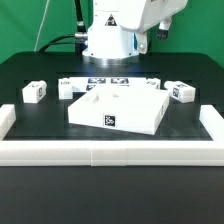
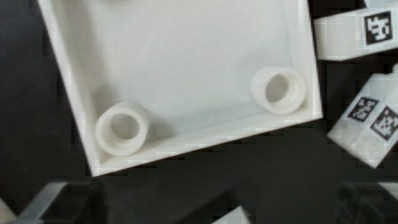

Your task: Assemble one leg

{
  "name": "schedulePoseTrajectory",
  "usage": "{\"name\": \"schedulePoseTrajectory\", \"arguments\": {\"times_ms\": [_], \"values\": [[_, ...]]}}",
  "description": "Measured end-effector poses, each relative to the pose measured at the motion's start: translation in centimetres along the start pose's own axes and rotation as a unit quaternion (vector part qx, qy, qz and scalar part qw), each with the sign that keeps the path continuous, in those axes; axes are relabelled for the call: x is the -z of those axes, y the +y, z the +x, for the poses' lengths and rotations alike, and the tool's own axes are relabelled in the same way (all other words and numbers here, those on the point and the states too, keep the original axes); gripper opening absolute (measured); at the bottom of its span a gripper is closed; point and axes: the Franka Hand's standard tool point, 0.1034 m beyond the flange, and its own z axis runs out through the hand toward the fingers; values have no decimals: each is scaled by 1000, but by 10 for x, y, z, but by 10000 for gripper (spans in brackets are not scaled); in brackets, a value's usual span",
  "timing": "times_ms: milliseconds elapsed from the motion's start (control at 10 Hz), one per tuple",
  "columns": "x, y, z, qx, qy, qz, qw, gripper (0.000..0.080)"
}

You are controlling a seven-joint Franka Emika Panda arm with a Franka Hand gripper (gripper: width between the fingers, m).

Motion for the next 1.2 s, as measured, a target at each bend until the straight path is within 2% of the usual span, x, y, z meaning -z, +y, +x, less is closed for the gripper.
{"name": "schedulePoseTrajectory", "arguments": {"times_ms": [200, 400, 500, 1100, 1200], "values": [[-12, -2, -2, 24, 18, -19, 999, 650], [-34, -5, -11, 48, 41, -45, 997, 650], [-43, -7, -16, 48, 42, -43, 997, 650], [-42, -6, -15, 52, 43, -45, 997, 650], [-54, -13, -17, 55, 54, -57, 995, 650]]}}
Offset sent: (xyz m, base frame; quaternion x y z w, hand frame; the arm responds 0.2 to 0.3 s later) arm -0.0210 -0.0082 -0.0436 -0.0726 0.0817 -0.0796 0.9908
